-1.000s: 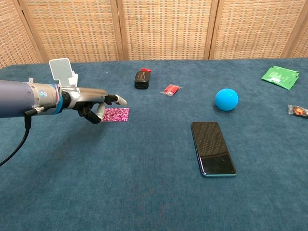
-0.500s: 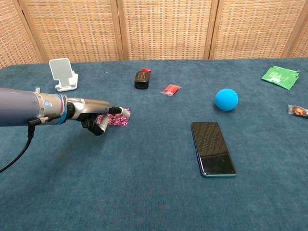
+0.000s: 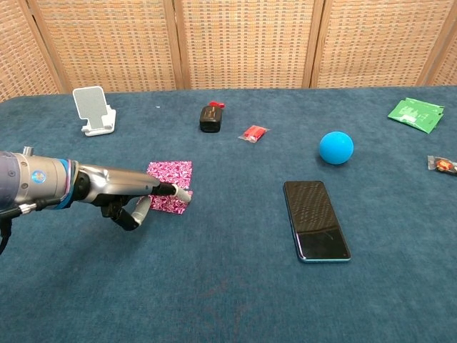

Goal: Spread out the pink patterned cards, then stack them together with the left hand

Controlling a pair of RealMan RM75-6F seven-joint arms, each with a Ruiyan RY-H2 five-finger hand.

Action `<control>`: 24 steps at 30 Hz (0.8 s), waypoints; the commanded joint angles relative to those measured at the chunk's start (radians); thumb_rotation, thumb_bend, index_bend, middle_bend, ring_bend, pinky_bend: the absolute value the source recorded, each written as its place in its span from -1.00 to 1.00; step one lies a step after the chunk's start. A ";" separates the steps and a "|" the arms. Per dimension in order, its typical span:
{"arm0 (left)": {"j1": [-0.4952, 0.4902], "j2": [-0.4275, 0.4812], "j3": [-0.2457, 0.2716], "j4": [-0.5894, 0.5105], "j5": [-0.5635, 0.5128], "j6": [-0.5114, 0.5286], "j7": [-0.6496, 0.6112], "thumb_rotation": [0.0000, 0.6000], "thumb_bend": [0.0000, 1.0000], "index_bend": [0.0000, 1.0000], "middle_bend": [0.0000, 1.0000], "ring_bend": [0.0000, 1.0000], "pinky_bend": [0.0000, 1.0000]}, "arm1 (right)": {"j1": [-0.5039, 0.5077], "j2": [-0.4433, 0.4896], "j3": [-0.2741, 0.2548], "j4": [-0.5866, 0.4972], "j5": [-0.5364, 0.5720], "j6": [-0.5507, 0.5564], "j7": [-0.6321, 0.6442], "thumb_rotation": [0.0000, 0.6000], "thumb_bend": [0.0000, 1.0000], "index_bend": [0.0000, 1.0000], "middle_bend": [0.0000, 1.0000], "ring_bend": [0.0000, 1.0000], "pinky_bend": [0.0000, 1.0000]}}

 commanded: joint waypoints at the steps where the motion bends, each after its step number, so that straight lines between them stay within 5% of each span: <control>1: 0.013 0.023 0.019 -0.038 0.043 0.003 -0.011 1.00 1.00 -1.00 -1.00 -1.00 -1.00 | -0.001 0.002 0.000 -0.001 -0.001 0.003 0.003 1.00 -1.00 -1.00 -1.00 -1.00 -1.00; 9: 0.047 0.048 0.030 -0.084 0.149 0.024 -0.054 1.00 1.00 -1.00 -1.00 -1.00 -1.00 | -0.004 0.004 -0.004 -0.002 -0.010 0.008 0.009 1.00 -1.00 -1.00 -1.00 -1.00 -1.00; 13: 0.079 0.053 -0.013 -0.086 0.217 0.066 -0.124 1.00 1.00 -1.00 -1.00 -1.00 -1.00 | -0.003 0.005 -0.004 -0.002 -0.010 0.007 0.011 1.00 -1.00 -1.00 -1.00 -1.00 -1.00; 24: 0.096 -0.025 -0.092 0.088 0.276 0.071 -0.256 1.00 1.00 -1.00 -1.00 -1.00 -1.00 | 0.003 0.009 -0.002 0.001 0.000 -0.010 0.027 1.00 -1.00 -1.00 -1.00 -1.00 -1.00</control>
